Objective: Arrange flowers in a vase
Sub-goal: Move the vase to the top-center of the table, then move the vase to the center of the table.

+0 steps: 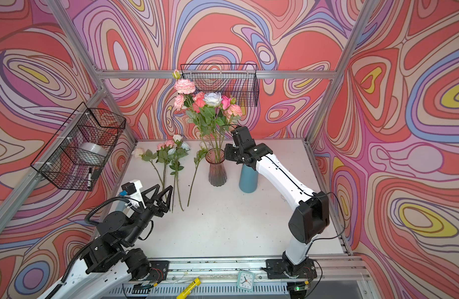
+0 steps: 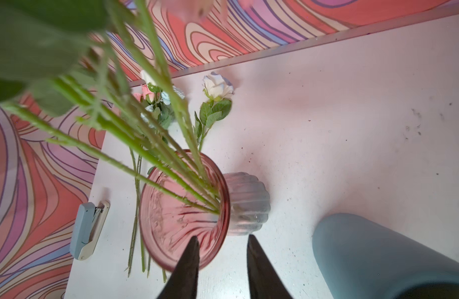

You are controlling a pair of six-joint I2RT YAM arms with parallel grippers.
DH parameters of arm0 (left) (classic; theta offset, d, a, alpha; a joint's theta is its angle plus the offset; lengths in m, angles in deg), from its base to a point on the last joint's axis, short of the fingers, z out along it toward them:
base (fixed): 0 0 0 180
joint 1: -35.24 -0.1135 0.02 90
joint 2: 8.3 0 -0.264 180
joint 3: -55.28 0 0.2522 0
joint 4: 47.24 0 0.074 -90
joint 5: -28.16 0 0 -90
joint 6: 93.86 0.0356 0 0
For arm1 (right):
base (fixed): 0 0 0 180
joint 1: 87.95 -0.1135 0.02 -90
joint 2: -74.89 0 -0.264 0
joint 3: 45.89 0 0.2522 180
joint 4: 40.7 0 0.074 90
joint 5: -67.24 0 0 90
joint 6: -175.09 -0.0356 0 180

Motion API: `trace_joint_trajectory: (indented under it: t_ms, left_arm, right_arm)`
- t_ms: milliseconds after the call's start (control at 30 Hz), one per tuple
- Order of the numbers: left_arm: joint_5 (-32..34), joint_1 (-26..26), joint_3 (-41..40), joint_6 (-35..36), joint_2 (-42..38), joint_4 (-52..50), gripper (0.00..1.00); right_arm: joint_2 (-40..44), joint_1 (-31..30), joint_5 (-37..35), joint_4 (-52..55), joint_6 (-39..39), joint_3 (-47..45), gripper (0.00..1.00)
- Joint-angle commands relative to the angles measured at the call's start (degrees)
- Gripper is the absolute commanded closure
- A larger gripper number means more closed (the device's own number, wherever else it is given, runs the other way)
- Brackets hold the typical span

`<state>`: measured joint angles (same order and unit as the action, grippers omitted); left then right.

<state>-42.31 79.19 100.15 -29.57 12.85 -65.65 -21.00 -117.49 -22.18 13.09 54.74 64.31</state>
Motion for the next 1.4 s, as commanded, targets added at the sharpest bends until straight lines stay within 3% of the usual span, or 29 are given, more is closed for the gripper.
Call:
trace_joint_trajectory:
  t_ms: [0,100,267,433,667,867,1100,1367]
  left_arm:
    - [-0.4,0.32,1.83,0.15,1.41,-1.48,0.28]
    - [-1.68,0.28,1.93,-0.3,2.42,-1.46,0.28]
    - [-2.43,0.31,2.06,-0.12,4.1,-0.34,0.28]
    - [-3.77,0.31,2.99,0.05,5.8,-0.95,0.28]
    - [-3.29,0.33,1.9,-0.47,3.87,-1.72,0.28]
    - [-3.31,0.24,1.04,-0.91,3.1,-1.25,0.28]
    - [-4.06,0.31,0.88,-1.25,3.56,-0.96,0.28]
    - [-3.82,0.35,0.88,-1.31,2.73,-1.35,0.28]
  right_arm:
    - [4.94,0.44,-7.42,5.14,4.17,-0.99,0.66]
    - [9.06,2.07,-13.39,8.9,8.05,-2.26,0.62]
    - [10.4,7.31,-9.32,12.96,12.19,-3.2,0.62]
    - [4.85,10.8,-3.15,15.79,13.08,0.35,0.62]
    - [-0.46,12.13,-2.47,17.96,13.31,2.87,0.62]
    - [-0.09,12.14,-3.45,16.93,12.25,-0.58,0.63]
    - [-0.24,12.22,-4.49,16.75,11.94,-2.58,0.7]
    - [0.36,12.22,-3.09,16.3,11.89,-4.33,0.87]
